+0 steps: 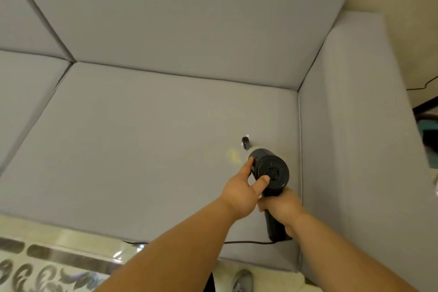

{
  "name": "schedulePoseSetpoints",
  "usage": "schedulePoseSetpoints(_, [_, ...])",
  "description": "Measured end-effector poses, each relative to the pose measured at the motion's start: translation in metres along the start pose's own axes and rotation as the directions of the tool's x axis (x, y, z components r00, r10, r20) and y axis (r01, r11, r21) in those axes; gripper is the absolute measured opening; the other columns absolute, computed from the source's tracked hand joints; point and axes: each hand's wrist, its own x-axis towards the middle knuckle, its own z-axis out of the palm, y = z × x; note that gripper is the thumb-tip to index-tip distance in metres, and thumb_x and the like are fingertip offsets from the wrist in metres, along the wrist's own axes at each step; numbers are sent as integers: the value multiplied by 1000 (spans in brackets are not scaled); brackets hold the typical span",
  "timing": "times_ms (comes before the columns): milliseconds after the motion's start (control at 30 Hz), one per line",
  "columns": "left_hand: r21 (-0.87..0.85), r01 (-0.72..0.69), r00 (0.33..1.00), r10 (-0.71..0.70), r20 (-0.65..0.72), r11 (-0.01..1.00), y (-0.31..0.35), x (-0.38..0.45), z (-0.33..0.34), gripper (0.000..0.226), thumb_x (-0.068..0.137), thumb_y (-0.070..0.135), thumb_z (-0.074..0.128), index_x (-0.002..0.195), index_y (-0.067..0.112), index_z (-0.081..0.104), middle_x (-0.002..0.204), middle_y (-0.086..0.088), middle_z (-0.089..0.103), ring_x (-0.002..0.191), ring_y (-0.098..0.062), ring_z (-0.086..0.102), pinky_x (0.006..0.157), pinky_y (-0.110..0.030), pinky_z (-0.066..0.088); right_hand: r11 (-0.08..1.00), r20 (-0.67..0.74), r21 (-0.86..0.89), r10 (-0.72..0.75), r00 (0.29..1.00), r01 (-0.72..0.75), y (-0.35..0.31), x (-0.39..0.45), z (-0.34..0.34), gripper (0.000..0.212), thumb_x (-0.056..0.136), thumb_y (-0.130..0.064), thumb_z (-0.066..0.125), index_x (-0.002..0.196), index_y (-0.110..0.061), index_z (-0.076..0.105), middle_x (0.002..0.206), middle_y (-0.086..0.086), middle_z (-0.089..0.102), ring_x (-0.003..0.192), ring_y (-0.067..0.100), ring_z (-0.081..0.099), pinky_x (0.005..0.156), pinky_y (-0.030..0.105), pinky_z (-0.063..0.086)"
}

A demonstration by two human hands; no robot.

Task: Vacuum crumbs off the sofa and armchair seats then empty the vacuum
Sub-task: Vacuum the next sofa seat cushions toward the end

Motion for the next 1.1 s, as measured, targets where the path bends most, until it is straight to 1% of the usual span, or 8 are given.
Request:
schedulePoseSetpoints(100, [-6,-1,1000,1,-11,1000,-6,-13,11,68,93,43,52,150,36,15,149,4,39,129,-25,47,109,-40,37,1000,20,5,3,1000,-3,14,-9,-3,26,68,4,69,90,-9,63,77,10,62,72,26,56,58,29,42])
schedulePoseSetpoints(167, [-11,3,1000,-3,-10,1000,-10,-21,17,69,93,43,53,150,36,15,149,4,39,129,-26,47,109,-41,37,1000,27,-1,7,1000,-7,22,-15,-5,27,68,3,70,91,-9,63,78,10,61,71,25,55,58,28,42])
schedulePoseSetpoints(400, [35,26,1000,-26,-7,999,-20,-48,30,69,93,44,52,150,35,16,149,3,40,128,-25,47,108,-42,37,1000,26,-18,19,999,-18,47,-38,-2,29,67,1,71,92,-11,63,85,13,64,80,29,60,66,35,49])
schedulePoseSetpoints(533, [47,43,999,-43,2,998,-21,-60,33,69,93,45,52,150,35,15,149,2,40,128,-25,47,107,-42,39,1000,39,-2,24,999,-24,55,-49,-3,30,68,3,71,94,-11,62,86,14,64,81,30,60,66,35,49])
schedulePoseSetpoints(633, [49,48,999,-49,11,998,-20,-67,35,69,93,44,52,151,35,15,148,2,40,127,-26,48,106,-42,39,999,46,2,31,998,-32,58,-56,-3,31,69,3,70,96,-9,63,87,15,64,82,32,60,69,37,52])
schedulePoseSetpoints(867, [36,36,999,-37,16,999,-10,-71,31,67,93,45,52,150,33,19,145,1,43,126,-25,48,108,-41,37,999,37,22,29,999,-30,50,-66,-7,31,67,5,70,96,-5,63,86,19,64,81,34,61,81,48,56])
schedulePoseSetpoints(1000, [2,7,1000,-7,-12,1000,3,-64,21,65,93,44,53,149,33,23,144,2,46,128,-22,46,109,-38,36,999,-11,48,-18,1000,18,34,-66,-6,29,66,3,70,93,-5,63,85,20,65,80,36,61,82,53,57])
schedulePoseSetpoints(1100, [-3,-31,999,31,-35,1000,15,-55,8,65,91,44,55,148,34,25,143,4,46,131,-18,43,109,-32,35,997,-39,66,-48,998,50,12,-61,-5,27,65,1,70,89,-7,63,83,18,66,78,35,62,81,51,57])
